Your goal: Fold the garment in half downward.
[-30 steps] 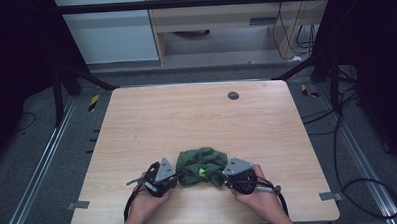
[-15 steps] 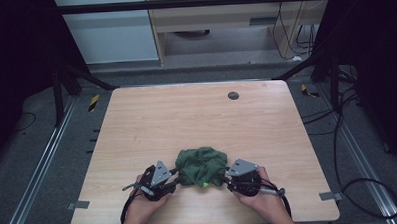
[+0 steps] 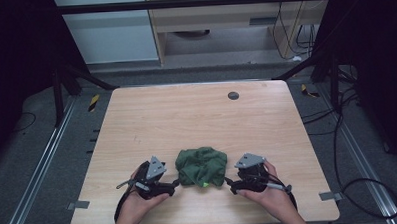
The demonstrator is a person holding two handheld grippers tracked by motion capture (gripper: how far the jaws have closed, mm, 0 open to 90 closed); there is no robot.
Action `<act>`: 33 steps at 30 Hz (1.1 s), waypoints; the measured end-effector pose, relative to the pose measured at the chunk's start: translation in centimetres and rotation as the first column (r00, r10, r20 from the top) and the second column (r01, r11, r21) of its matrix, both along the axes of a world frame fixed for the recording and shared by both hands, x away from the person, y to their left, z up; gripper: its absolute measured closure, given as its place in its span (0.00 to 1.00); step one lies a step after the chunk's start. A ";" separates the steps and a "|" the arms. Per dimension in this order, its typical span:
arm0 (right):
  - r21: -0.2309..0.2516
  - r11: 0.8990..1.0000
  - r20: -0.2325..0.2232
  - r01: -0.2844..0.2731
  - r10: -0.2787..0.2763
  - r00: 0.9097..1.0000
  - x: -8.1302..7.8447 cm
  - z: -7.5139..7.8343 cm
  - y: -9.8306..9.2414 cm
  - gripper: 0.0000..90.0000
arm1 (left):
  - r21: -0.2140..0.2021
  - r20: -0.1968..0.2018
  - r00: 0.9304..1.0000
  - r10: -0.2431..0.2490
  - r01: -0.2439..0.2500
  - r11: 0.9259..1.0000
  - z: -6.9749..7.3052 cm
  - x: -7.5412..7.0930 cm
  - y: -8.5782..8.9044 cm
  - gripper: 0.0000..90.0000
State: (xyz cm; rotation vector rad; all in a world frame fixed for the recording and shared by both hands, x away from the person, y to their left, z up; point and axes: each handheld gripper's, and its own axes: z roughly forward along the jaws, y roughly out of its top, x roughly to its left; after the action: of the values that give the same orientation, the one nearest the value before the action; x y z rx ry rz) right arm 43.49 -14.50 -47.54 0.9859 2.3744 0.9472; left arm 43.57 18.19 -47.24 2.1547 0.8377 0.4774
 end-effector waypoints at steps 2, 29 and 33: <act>-0.003 1.000 -0.006 0.011 -0.011 1.000 0.2 0.0 -0.4 0.15 | 0.002 -0.021 1.000 0.008 -0.008 1.000 0.0 0.3 0.2 0.18; 0.051 0.981 -0.092 0.189 -0.184 0.979 4.2 -0.8 -6.6 0.09 | 0.047 -0.096 0.983 0.159 -0.155 0.987 -1.1 4.2 6.5 0.06; 0.076 0.969 -0.086 0.234 -0.227 0.970 5.4 -1.0 -7.3 0.10 | 0.044 -0.098 0.974 0.205 -0.202 0.978 -1.5 5.2 7.6 0.06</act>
State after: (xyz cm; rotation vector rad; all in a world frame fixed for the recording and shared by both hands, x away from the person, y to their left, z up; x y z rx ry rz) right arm 48.86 -21.78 -48.51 1.3203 2.2324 0.9432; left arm 48.79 25.76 -48.70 2.1486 1.1223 0.4898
